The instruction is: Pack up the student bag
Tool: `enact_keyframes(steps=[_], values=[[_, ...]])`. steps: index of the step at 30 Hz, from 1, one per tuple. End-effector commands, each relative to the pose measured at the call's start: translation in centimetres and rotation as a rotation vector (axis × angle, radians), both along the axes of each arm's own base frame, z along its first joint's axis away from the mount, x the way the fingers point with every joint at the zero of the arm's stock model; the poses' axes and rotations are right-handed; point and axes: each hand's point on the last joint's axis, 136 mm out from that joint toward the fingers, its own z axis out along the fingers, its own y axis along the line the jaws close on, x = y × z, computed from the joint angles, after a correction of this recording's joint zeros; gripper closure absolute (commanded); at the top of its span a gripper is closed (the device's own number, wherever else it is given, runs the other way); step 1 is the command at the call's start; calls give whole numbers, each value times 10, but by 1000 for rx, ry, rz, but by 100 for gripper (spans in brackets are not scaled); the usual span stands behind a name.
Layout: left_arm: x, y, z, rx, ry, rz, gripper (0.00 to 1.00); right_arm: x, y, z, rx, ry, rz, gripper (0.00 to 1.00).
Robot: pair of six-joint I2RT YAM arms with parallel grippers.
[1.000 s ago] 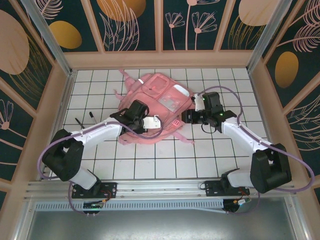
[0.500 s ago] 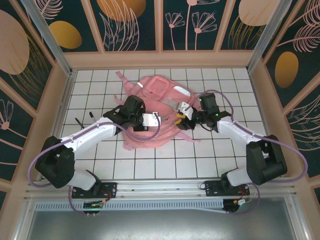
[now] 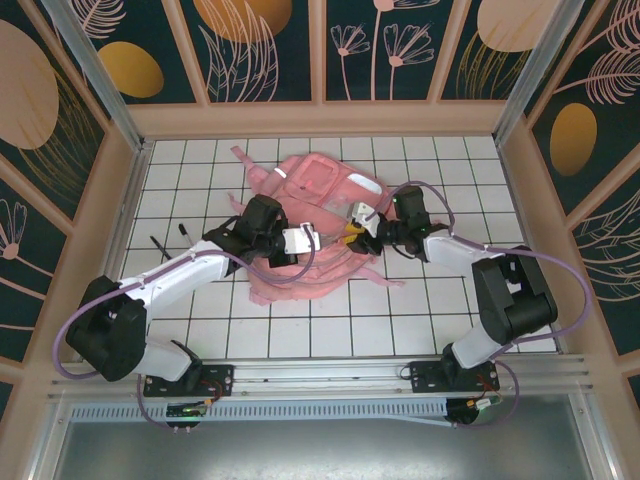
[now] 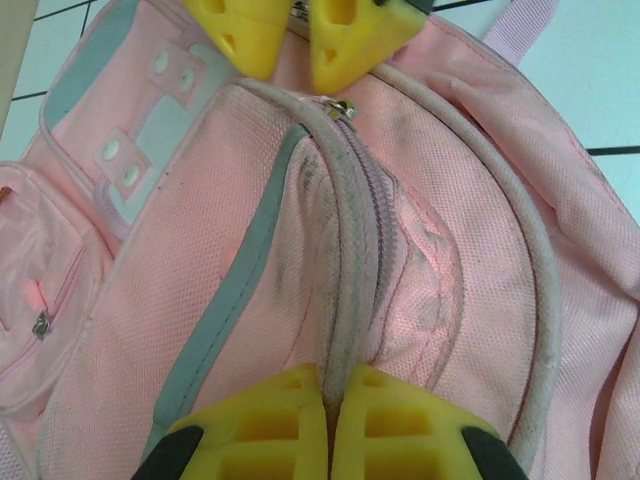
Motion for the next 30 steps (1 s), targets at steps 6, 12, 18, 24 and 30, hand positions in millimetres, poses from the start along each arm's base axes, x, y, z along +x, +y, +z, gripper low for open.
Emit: enact_keyframes(steps=[6,12,18,24,30], values=[[-8,-24,37,-184,-16,-59,100,-22,4,-4,7,37,33,69],[-11,-22,32,-179,5,-55,100,-20,2,-2,18,13,0,66],[-15,-28,37,-217,19,-82,100,-21,17,-6,2,-4,57,66],[-4,-32,40,-247,58,-10,100,-49,29,4,-17,-29,177,100],[7,-27,24,-184,103,65,100,-84,23,16,-73,16,235,100]])
